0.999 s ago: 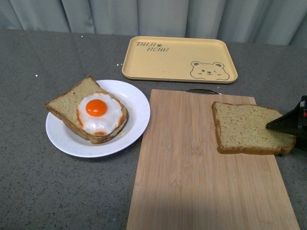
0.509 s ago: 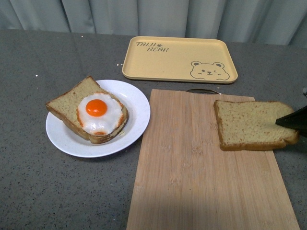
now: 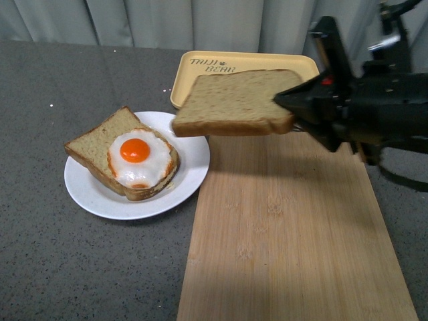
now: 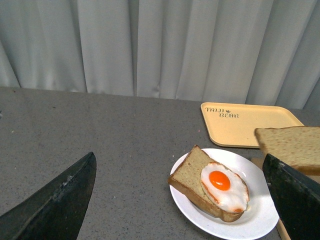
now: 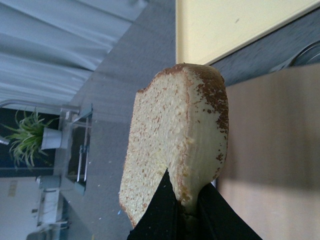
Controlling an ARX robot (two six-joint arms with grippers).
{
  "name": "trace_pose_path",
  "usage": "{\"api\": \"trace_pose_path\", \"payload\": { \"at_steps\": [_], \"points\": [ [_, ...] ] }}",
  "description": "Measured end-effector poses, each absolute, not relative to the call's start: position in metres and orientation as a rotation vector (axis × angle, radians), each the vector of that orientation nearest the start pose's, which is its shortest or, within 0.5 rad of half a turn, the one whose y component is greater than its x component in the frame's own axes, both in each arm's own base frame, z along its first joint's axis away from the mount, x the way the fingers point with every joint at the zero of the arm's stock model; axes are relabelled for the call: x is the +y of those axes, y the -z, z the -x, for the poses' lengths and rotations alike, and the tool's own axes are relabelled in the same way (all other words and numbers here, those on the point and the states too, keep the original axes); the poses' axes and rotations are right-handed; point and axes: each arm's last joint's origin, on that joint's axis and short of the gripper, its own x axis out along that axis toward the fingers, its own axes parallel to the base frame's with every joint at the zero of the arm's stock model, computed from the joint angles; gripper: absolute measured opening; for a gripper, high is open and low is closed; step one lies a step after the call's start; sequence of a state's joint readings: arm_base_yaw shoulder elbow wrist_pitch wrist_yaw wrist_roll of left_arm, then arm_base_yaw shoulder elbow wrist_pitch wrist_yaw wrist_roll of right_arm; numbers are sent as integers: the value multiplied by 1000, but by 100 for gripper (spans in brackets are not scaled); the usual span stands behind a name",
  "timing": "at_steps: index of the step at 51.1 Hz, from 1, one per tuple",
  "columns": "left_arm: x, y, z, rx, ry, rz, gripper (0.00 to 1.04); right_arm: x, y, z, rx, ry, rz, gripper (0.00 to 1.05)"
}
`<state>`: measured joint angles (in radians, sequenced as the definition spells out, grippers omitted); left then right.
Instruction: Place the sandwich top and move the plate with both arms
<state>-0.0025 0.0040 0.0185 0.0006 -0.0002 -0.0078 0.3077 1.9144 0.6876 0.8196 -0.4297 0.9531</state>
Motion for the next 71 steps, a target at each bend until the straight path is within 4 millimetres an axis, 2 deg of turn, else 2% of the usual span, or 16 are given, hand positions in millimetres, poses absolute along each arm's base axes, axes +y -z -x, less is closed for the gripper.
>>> {"api": "trace_pose_path", "payload": {
  "at_steps": [2, 9, 24, 36, 44, 46, 52, 58, 69, 71],
  "points": [
    [0, -170, -97, -15, 2, 8, 98, 129, -101, -317, 750, -496, -947, 3],
    [0, -170, -97, -15, 2, 8, 98, 160, -94, -325, 787, -528, -978, 3],
    [0, -170, -97, -15, 2, 8, 98, 205, -78, -341, 862, -574, -986, 3],
    [0, -170, -97, -15, 2, 8, 98, 232, -63, -349, 902, -581, -972, 3],
    [0, -170, -97, -15, 2, 8, 98, 238, -57, -353, 911, -555, -939, 3],
    [0, -170, -97, -15, 2, 8, 98, 237, -55, -352, 909, -545, -920, 8],
    [0, -170, -97, -15, 2, 8, 98, 225, -51, -336, 909, -496, -841, 35],
    [0, -170, -97, -15, 2, 8, 98, 206, -63, -319, 838, -411, -727, 58],
    [0, -170, -97, -15, 2, 8, 98, 180, -91, -303, 676, -290, -446, 88],
    [0, -170, -97, -16, 2, 8, 98, 177, -90, -303, 563, -260, -368, 83]
  ]
}}
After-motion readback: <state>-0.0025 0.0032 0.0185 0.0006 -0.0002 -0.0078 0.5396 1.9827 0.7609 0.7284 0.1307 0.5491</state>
